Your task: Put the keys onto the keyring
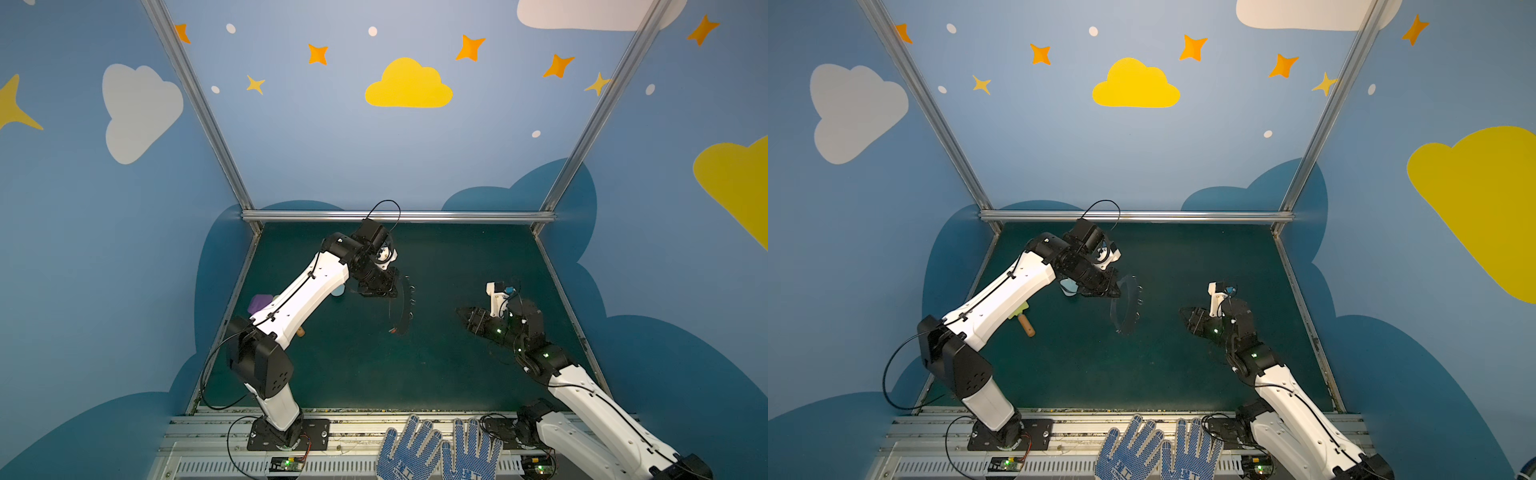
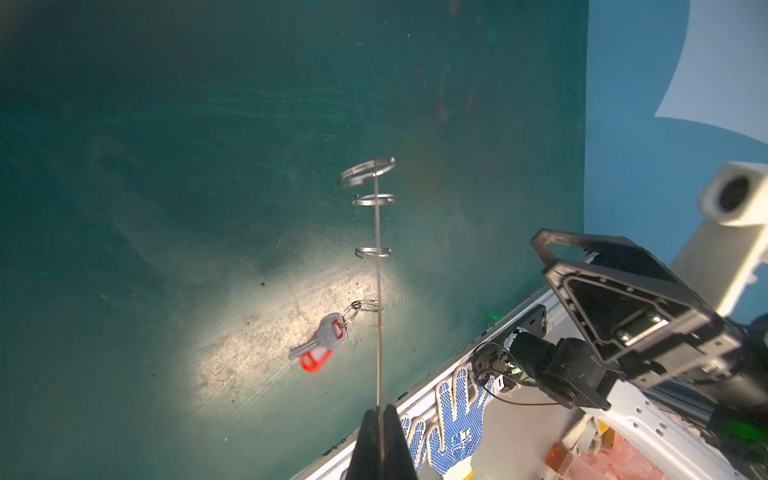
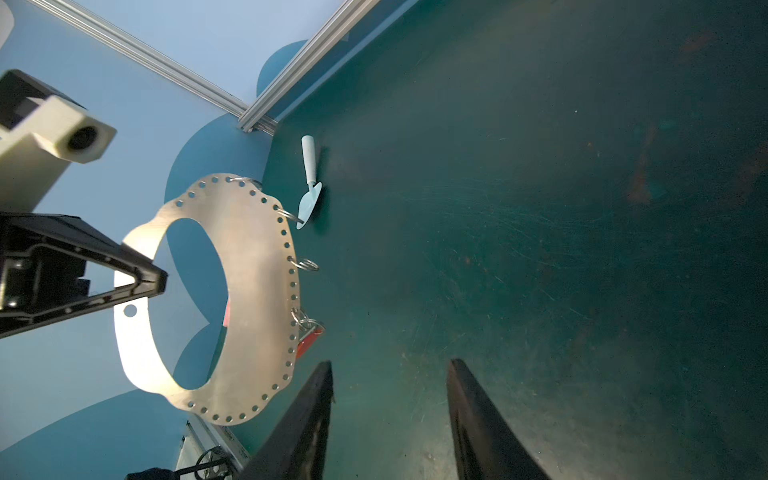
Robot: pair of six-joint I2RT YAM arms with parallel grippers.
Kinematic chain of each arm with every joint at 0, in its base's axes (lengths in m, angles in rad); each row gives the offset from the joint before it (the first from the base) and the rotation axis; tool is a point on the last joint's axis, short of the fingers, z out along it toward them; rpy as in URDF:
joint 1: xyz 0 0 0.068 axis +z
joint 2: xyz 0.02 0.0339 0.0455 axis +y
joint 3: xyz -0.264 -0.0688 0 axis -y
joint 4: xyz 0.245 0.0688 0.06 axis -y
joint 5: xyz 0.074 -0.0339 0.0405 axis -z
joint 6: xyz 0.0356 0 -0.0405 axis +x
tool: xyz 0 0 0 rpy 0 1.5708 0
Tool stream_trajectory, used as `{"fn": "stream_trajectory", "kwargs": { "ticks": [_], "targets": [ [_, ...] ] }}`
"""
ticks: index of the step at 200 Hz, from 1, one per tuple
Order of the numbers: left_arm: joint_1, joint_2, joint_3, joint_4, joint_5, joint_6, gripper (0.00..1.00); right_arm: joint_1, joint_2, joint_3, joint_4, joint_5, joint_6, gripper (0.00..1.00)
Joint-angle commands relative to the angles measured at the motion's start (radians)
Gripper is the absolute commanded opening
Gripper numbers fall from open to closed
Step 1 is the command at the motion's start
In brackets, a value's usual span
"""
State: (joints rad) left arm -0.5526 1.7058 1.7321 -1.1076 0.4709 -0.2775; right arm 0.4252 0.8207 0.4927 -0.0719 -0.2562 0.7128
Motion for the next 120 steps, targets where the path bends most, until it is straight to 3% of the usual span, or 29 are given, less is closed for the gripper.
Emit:
{"fn": "stream_trajectory", "kwargs": {
  "ticks": [1, 120],
  "targets": [
    [0.001, 0.006, 0.034, -0.087, -0.012, 0.056, 0.04, -0.005, 0.007, -0.007, 0.015, -0.024, -0.015, 0.48],
    [0.003, 0.054, 0.077, -0.068, 0.043, 0.053, 0.04, -0.006, -0.025, -0.039, 0.017, -0.028, -0.015, 0.5]
  ]
}}
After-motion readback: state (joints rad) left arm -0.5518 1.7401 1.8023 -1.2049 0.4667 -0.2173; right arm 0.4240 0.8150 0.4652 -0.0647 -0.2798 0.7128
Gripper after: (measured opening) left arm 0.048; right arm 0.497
